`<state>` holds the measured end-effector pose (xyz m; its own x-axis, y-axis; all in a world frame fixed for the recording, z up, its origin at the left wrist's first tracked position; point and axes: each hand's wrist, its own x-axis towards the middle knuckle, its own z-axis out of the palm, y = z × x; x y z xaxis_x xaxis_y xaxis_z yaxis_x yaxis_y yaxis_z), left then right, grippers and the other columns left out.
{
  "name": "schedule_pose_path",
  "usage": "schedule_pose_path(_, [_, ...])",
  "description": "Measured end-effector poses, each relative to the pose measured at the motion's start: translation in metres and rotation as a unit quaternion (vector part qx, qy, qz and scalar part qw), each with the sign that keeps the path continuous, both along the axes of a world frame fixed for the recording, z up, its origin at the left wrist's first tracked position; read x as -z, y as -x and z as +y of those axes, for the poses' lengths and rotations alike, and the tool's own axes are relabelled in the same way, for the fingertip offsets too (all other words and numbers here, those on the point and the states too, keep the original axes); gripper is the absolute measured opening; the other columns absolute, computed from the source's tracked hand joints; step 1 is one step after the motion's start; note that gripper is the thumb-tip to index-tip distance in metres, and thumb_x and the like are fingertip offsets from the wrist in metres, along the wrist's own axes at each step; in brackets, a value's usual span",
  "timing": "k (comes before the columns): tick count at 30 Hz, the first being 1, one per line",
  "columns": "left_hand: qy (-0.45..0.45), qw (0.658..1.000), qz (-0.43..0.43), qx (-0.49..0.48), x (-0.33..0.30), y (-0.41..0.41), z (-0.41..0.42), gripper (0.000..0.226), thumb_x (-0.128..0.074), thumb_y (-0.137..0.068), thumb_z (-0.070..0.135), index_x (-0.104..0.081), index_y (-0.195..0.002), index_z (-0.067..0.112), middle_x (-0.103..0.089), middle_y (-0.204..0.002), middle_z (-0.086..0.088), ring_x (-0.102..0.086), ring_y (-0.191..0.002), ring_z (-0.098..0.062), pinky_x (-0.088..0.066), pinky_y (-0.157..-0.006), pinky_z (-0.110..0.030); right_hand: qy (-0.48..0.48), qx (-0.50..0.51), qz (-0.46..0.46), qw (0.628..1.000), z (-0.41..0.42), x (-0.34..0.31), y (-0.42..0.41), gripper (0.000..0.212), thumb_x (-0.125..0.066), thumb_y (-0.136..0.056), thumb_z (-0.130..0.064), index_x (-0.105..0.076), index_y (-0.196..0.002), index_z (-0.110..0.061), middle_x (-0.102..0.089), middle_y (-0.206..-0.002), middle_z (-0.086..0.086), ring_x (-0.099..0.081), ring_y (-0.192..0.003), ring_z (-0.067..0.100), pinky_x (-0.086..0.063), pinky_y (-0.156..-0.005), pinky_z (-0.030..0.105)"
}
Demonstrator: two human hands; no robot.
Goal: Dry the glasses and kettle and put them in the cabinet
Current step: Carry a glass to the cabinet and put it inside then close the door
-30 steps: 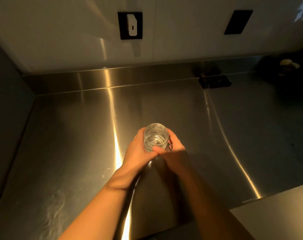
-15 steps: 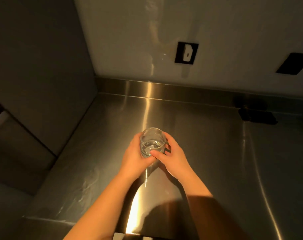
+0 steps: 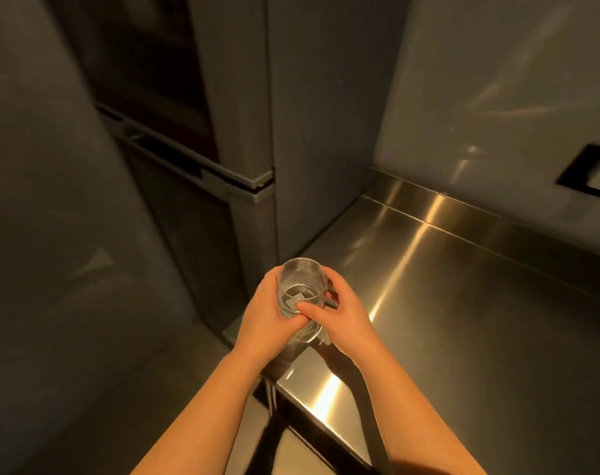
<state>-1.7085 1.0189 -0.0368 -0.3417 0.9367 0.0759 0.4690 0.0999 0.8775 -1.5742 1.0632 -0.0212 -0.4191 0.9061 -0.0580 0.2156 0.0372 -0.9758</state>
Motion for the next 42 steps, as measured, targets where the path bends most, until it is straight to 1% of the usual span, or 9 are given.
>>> schedule_pose_path(4, [0.000, 0.999, -0.011, -0.052, -0.003, 0.054, -0.025, 0.072, -0.081, -0.068, 0.029, -0.038, -0.125, 0.041, -0.051, -0.122, 0.017, -0.054, -0.107, -0.004, -0.045, -0.083, -0.019, -0.018, -0.057, -0.020, 0.998, -0.011, -0.006, 0.058, 0.062, -0.078, -0.076, -0.028, -0.047, -0.129, -0.037, -0.054, -0.123, -0.017, -0.053, -0.102, -0.013, -0.046, -0.071, 0.004])
schedule_pose_path(7, [0.005, 0.996, -0.019, -0.087, -0.002, 0.100, -0.044, 0.080, -0.080, -0.069, 0.031, -0.037, -0.136, 0.034, -0.049, -0.129, 0.012, -0.052, -0.112, -0.007, -0.045, -0.088, -0.024, -0.030, -0.099, -0.021, 0.994, -0.020, -0.011, 0.103, 0.064, -0.079, -0.075, -0.027, -0.048, -0.131, -0.032, -0.056, -0.124, -0.013, -0.053, -0.103, -0.013, -0.046, -0.077, 0.006])
schedule_pose_path(12, [-0.007, 0.993, -0.016, -0.120, -0.004, 0.178, -0.075, 0.078, -0.081, -0.068, 0.030, -0.039, -0.134, 0.033, -0.049, -0.124, 0.012, -0.052, -0.109, -0.006, -0.039, -0.076, -0.011, -0.041, -0.132, -0.012, 0.990, -0.042, -0.016, 0.182, 0.069, -0.082, -0.073, -0.023, -0.048, -0.133, -0.023, -0.056, -0.126, -0.004, -0.054, -0.106, -0.011, -0.043, -0.079, 0.004])
schedule_pose_path(16, [-0.022, 0.989, -0.024, -0.141, -0.009, 0.243, -0.096, 0.080, -0.085, -0.062, 0.025, -0.042, -0.130, 0.031, -0.049, -0.125, 0.007, -0.052, -0.107, -0.007, -0.041, -0.079, -0.013, -0.057, -0.148, 0.002, 0.987, -0.062, -0.025, 0.246, 0.069, -0.081, -0.072, -0.018, -0.048, -0.133, -0.016, -0.057, -0.124, -0.003, -0.052, -0.102, -0.018, -0.039, -0.077, 0.000])
schedule_pose_path(20, [-0.056, 0.988, -0.032, -0.142, -0.012, 0.301, -0.109, 0.079, -0.078, -0.049, 0.047, -0.041, -0.119, 0.049, -0.054, -0.125, 0.006, -0.059, -0.109, -0.011, -0.053, -0.087, -0.028, -0.063, -0.150, 0.012, 0.987, -0.075, -0.033, 0.302, 0.068, -0.081, -0.072, -0.019, -0.048, -0.132, -0.018, -0.058, -0.121, -0.008, -0.052, -0.101, -0.018, -0.040, -0.077, 0.001])
schedule_pose_path(24, [-0.071, 0.989, -0.043, -0.123, -0.023, 0.349, -0.111, 0.083, -0.082, -0.049, 0.048, -0.042, -0.122, 0.053, -0.058, -0.124, 0.007, -0.061, -0.110, -0.013, -0.055, -0.090, -0.042, -0.062, -0.151, 0.020, 0.986, -0.079, -0.041, 0.346, 0.067, -0.080, -0.073, -0.018, -0.048, -0.131, -0.019, -0.059, -0.121, -0.006, -0.055, -0.102, -0.013, -0.044, -0.078, 0.004])
schedule_pose_path(30, [-0.082, 0.993, -0.054, -0.071, -0.050, 0.394, -0.100, 0.086, -0.089, -0.059, 0.033, -0.040, -0.129, 0.045, -0.058, -0.122, 0.013, -0.060, -0.109, -0.008, -0.055, -0.089, -0.030, -0.057, -0.155, 0.031, 0.986, -0.069, -0.061, 0.385, 0.061, -0.076, -0.078, -0.020, -0.048, -0.132, -0.024, -0.059, -0.120, -0.011, -0.057, -0.102, -0.010, -0.046, -0.077, 0.007])
schedule_pose_path(37, [-0.101, 0.990, -0.076, -0.060, -0.066, 0.428, -0.057, 0.084, -0.089, -0.060, 0.021, -0.042, -0.128, 0.039, -0.059, -0.122, 0.007, -0.061, -0.109, -0.011, -0.054, -0.086, -0.025, -0.063, -0.146, 0.033, 0.987, -0.034, -0.076, 0.419, 0.061, -0.074, -0.079, -0.029, -0.047, -0.134, -0.031, -0.058, -0.124, -0.013, -0.058, -0.110, 0.000, -0.050, -0.089, 0.020])
schedule_pose_path(42, [-0.108, 0.987, -0.092, -0.075, -0.072, 0.450, -0.011, 0.088, -0.091, -0.054, 0.031, -0.043, -0.128, 0.042, -0.060, -0.123, 0.007, -0.062, -0.108, -0.014, -0.056, -0.089, -0.038, -0.046, -0.133, 0.055, 0.989, 0.013, -0.081, 0.442, 0.063, -0.070, -0.080, -0.039, -0.043, -0.137, -0.038, -0.053, -0.132, -0.012, -0.053, -0.118, 0.006, -0.047, -0.098, 0.031])
